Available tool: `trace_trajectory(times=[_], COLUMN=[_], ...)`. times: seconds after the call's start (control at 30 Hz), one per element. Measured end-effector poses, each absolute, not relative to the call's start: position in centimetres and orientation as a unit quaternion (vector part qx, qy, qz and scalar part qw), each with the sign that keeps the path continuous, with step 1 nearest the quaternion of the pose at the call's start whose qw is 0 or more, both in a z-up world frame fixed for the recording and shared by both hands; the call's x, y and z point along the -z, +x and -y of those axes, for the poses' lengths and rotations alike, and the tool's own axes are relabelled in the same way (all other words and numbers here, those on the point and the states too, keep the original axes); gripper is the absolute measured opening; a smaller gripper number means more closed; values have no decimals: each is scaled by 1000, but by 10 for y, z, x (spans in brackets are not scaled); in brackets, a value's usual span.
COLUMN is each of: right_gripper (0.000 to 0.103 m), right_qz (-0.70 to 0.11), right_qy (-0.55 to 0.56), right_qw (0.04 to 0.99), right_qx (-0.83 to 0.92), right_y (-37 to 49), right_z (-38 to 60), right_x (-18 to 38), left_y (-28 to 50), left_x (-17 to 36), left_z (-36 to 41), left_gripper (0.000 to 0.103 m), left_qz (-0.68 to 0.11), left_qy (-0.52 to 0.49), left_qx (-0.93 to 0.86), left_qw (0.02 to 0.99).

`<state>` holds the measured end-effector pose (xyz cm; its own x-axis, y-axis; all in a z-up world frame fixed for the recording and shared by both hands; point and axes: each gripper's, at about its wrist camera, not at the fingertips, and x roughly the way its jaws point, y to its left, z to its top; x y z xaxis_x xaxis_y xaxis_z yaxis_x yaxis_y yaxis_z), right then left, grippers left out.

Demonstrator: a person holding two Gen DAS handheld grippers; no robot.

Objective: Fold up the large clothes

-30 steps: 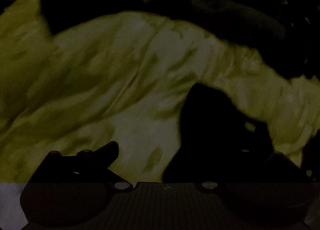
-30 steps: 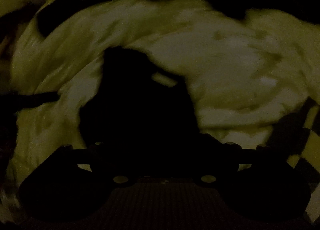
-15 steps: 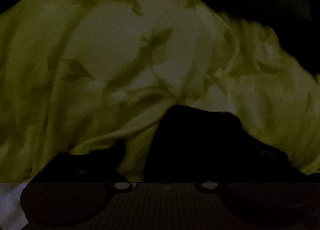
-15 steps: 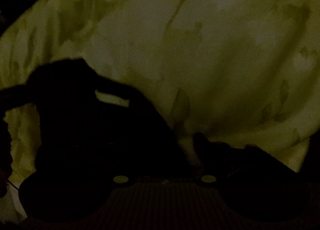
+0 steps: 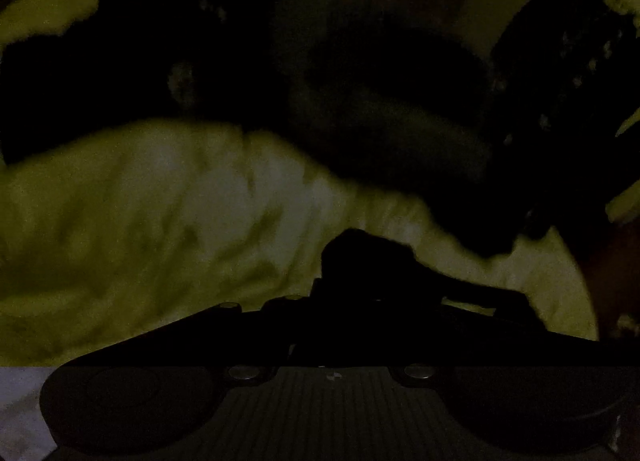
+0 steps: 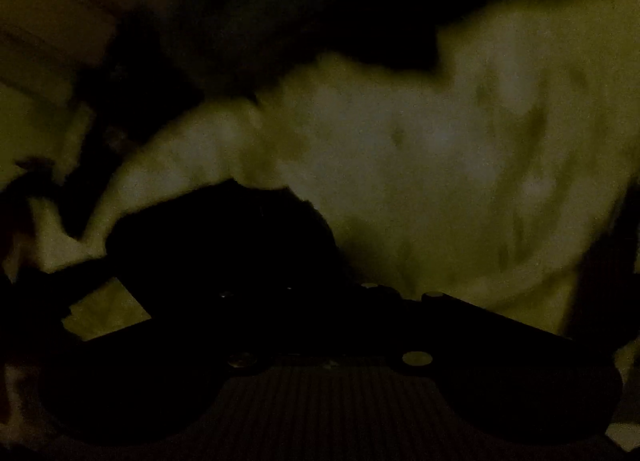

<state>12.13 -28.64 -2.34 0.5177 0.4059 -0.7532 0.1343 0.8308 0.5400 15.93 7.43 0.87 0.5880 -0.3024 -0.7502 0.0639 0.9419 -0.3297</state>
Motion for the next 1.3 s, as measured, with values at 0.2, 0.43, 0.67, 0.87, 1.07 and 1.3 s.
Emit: trace_trajectory(times=[0.2,0.43,0.67,0.87,1.07,1.3], right_gripper=[8,8,8,8,8,8], right_qz=[-342,-278,-270,-172,-91,-221], right_qy=[243,263,312,309,289,206], right_qw=[896,895,868,853,852,916], right_qx=[-148,-227,-275,-384,-426,-263], right_y=[90,36,-20,-46,-34,95], right_z=[299,315,349,352,345,284], right_x=[-92,-146,-161,-242,-299,-240], left_y=[123,55,-25,-66,-53,72], left_x=[-111,-152,-190,-288,-320,-230], left_z=[-82,-55,-73,-73,-79,-73], left_gripper=[46,47,46,45,45,46], left_qz=[-328,-313,-299,-179,-134,-274], left_qy=[-179,-143,-196,-164,-148,-84], left_qx=[111,107,70,63,51,-24], left_qw=[921,933,931,968,979,958])
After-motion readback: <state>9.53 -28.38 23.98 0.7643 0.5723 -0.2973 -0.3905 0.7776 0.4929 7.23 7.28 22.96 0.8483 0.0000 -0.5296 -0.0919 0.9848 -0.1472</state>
